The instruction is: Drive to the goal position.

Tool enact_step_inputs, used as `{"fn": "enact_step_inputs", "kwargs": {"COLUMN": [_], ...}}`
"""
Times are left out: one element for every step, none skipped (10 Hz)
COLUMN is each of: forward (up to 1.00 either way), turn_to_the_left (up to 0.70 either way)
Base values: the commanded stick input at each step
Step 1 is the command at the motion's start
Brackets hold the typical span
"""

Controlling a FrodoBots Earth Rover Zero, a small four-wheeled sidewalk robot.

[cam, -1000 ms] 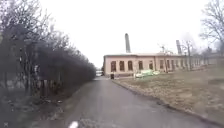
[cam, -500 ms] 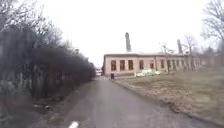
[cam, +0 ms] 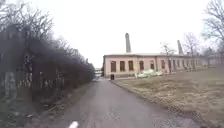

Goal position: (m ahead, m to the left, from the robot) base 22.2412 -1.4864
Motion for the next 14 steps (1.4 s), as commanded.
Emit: {"fn": "enact_step_inputs", "kwargs": {"forward": [1.0,1.0,1.0,1.0,1.0,1.0,1.0,1.0,1.0,1.0,1.0,1.0,1.0,1.0], "turn_to_the_left": [0.05,0.03,0.03,0.16,0.43,0.43,0.32,0.03,0.03,0.03,0.03,0.03,0.03,0.03]}}
